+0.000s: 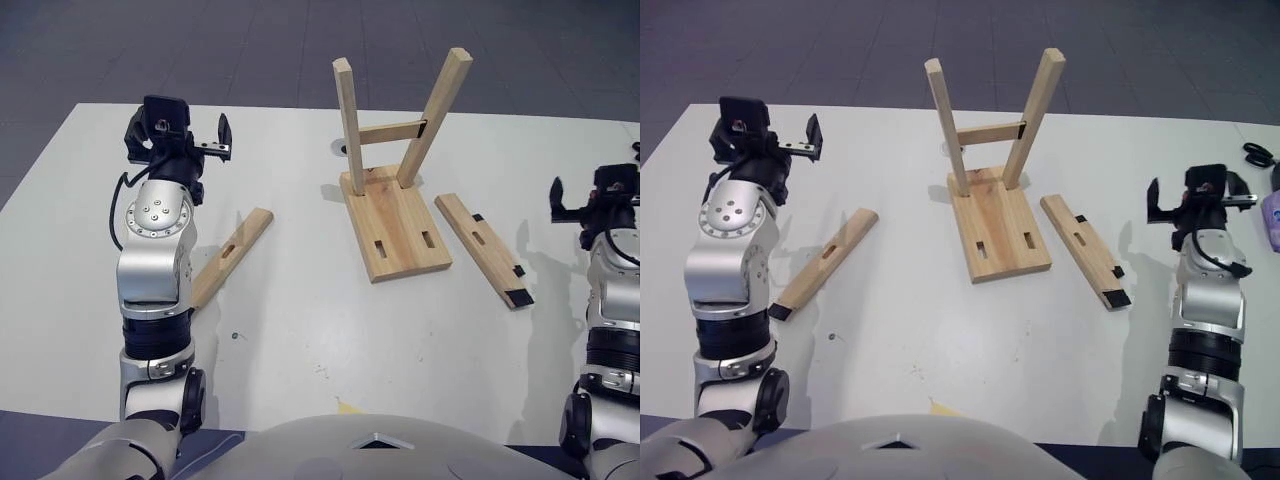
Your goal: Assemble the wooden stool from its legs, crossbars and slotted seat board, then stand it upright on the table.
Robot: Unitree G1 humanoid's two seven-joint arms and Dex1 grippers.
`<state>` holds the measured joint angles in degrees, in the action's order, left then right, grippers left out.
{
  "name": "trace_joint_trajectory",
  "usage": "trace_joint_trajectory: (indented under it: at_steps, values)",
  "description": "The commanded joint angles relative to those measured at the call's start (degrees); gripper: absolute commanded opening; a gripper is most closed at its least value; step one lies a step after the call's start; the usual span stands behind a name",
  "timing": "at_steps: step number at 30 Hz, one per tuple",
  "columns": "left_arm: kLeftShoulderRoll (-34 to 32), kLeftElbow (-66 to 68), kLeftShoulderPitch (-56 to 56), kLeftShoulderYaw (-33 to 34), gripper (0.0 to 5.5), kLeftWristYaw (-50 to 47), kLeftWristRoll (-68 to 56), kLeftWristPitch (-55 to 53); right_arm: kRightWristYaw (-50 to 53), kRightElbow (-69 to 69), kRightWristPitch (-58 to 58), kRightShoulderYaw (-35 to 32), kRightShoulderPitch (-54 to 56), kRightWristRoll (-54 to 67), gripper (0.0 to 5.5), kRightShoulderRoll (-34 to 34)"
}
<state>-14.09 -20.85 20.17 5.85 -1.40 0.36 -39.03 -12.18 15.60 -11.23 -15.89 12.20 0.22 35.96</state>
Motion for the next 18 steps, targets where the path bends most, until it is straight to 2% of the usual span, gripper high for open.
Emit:
trace_joint_trajectory:
  at_steps: [1,8,18]
  values:
    - [2.6,-2.7,-2.6,-0.6,5.40,-2.2,1.3,-0.4,-6.1,7.8,8.1,-0.8,-2.3,1.1,5.39,3.2]
    - [4.6,-3.8,-5.2,-2.3,5.40,-3.7,2.7,0.0,-11.3,9.2,13.0,0.3,-2.4,3.7,5.39,2.0]
    - [5.2,-2.8,-6.7,0.3,5.40,-5.3,3.6,1.0,-19.2,14.1,16.2,0.7,-3.5,6.6,5.39,1.9]
